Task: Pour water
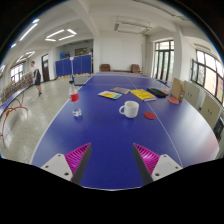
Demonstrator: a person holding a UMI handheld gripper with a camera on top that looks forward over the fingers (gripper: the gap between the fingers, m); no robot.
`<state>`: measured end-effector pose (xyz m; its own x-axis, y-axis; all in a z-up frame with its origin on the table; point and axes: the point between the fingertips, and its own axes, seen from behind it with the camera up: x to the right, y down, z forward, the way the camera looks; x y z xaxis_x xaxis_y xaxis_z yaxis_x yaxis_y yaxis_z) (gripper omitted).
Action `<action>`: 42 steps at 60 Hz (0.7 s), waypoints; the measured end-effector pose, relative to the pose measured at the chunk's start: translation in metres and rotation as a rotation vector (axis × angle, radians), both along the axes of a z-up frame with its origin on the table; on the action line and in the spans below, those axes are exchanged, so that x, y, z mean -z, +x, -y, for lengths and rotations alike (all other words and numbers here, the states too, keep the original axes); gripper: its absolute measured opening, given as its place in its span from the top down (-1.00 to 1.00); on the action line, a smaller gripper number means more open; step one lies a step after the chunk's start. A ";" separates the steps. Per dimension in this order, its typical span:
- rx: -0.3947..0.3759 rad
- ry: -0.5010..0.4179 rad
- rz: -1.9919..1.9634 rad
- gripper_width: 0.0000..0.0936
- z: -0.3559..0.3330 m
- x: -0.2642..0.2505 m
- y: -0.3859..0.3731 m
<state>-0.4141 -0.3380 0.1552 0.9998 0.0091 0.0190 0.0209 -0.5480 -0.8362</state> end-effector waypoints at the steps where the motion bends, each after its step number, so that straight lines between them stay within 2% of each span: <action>1: -0.011 0.008 -0.003 -0.85 -0.011 0.002 -0.013; 14: -0.106 0.139 -0.029 -0.83 -0.169 0.009 -0.164; 20: -0.111 0.198 -0.023 -0.83 -0.252 0.017 -0.200; 31: -0.086 0.253 -0.015 -0.81 -0.353 0.040 -0.239; 35: -0.070 0.266 -0.004 -0.69 -0.374 0.048 -0.242; 42: -0.055 0.287 0.013 -0.17 -0.398 0.061 -0.243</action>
